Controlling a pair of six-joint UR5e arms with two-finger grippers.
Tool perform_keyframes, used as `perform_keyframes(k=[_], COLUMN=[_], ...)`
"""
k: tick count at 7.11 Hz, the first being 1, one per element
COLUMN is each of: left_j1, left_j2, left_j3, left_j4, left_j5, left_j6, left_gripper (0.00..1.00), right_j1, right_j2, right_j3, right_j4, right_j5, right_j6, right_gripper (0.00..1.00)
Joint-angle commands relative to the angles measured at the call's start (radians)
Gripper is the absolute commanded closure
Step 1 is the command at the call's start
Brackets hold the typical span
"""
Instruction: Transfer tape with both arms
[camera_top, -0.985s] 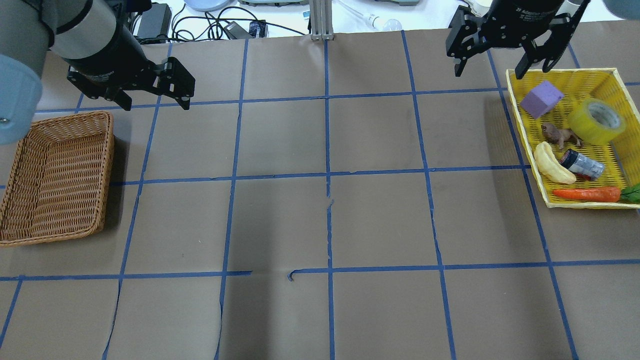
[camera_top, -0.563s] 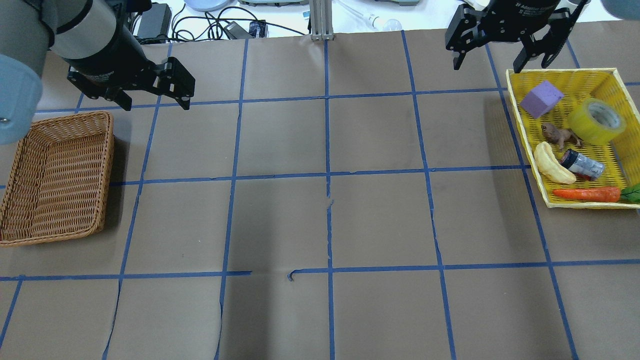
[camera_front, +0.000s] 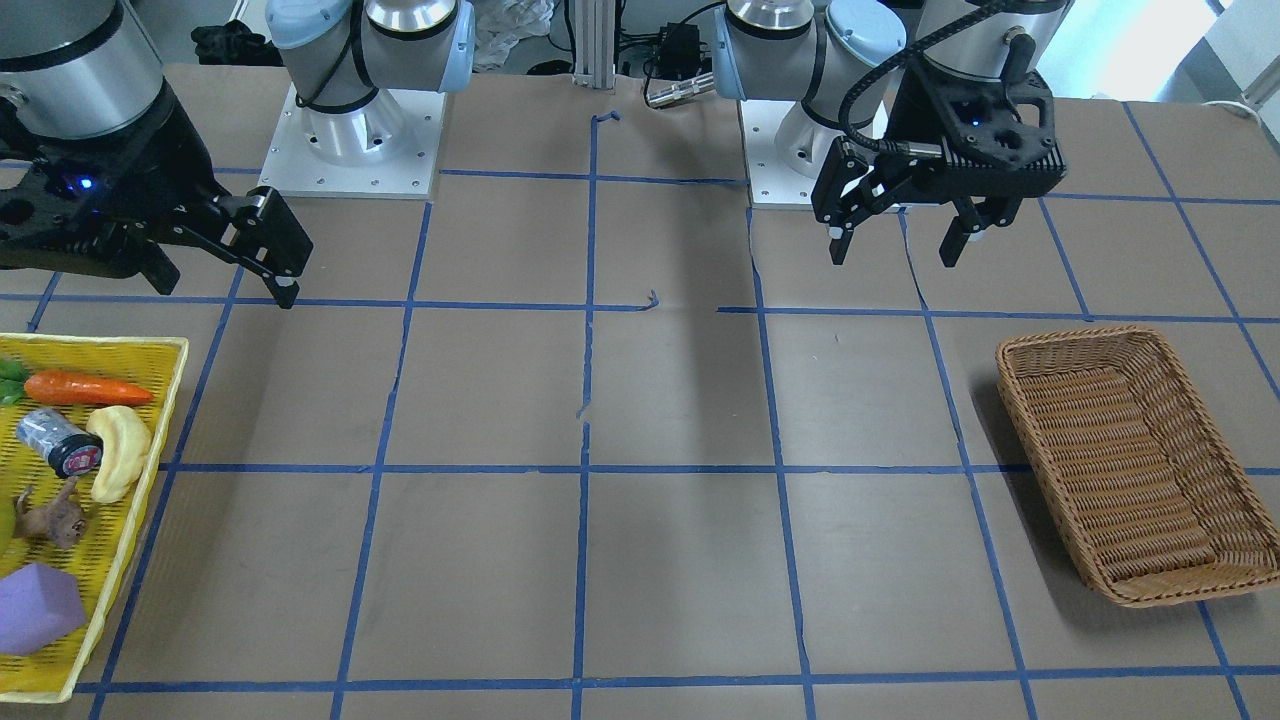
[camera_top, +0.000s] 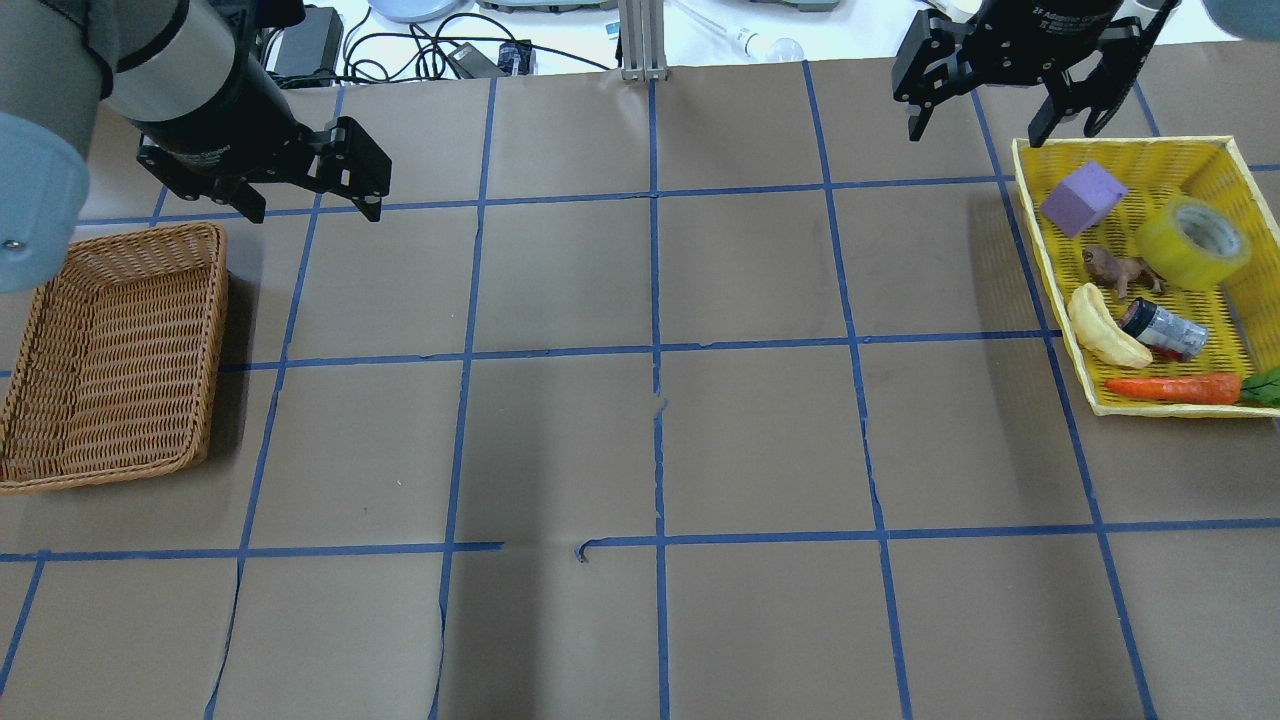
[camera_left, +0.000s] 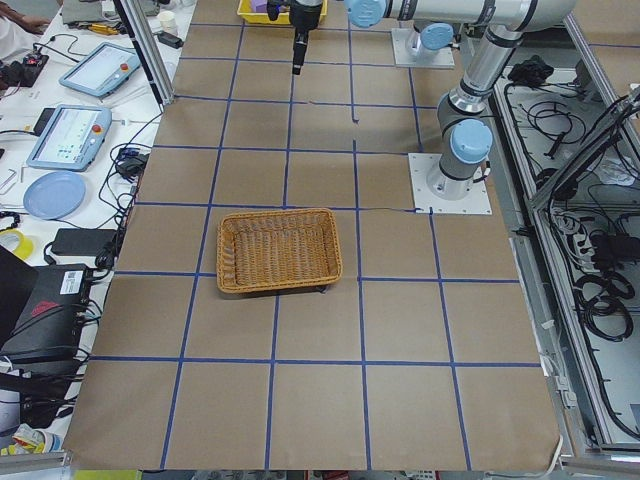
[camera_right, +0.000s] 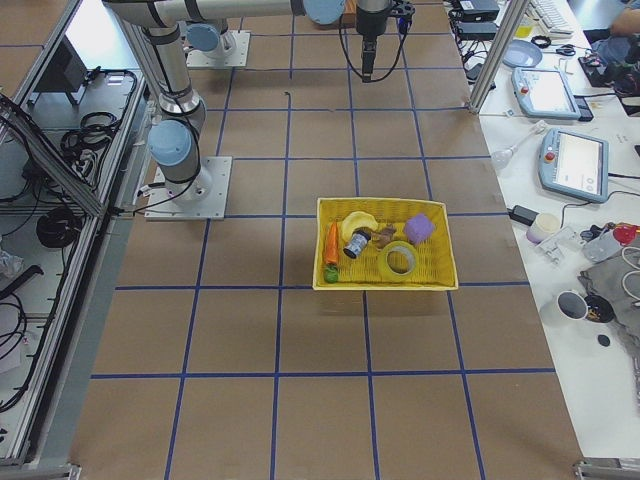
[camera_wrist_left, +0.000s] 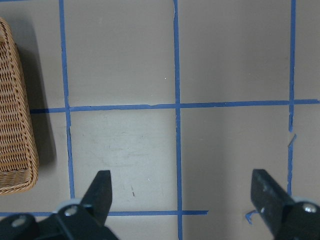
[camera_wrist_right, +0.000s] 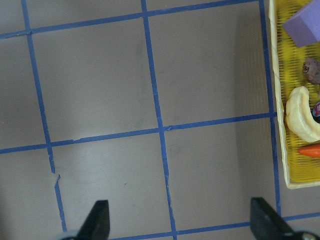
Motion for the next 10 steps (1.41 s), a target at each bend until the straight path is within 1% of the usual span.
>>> perform_keyframes(k=[1,8,9,10], left_j1=[0.0,-0.002,-0.002,-0.002], left_j2=[0.0,-0.003,-0.003,-0.003], left_j3=[-0.001,-0.003,-0.004,-0.004], left_j4=[0.002,0.002,0.002,0.002], left_j5=[0.001,0.0,0.0,0.001], left_j6=[-0.002,-0.008,-0.008,-0.008], left_gripper=[0.0,0.0,0.0,0.0], right_j1=[-0.001,-0.003,-0.024,-0.097], right_j2=[-0.001,0.001,0.006,0.012], right_j3=[0.0,-0.002,-0.011,-0.025], right_j4=[0.0,0.002,-0.001,0.012], right_j5=[0.0,-0.002,-0.005,0.0], right_j6=[-0.002,-0.009,-0.076,-0.265], right_gripper=[0.0,0.0,0.0,0.0])
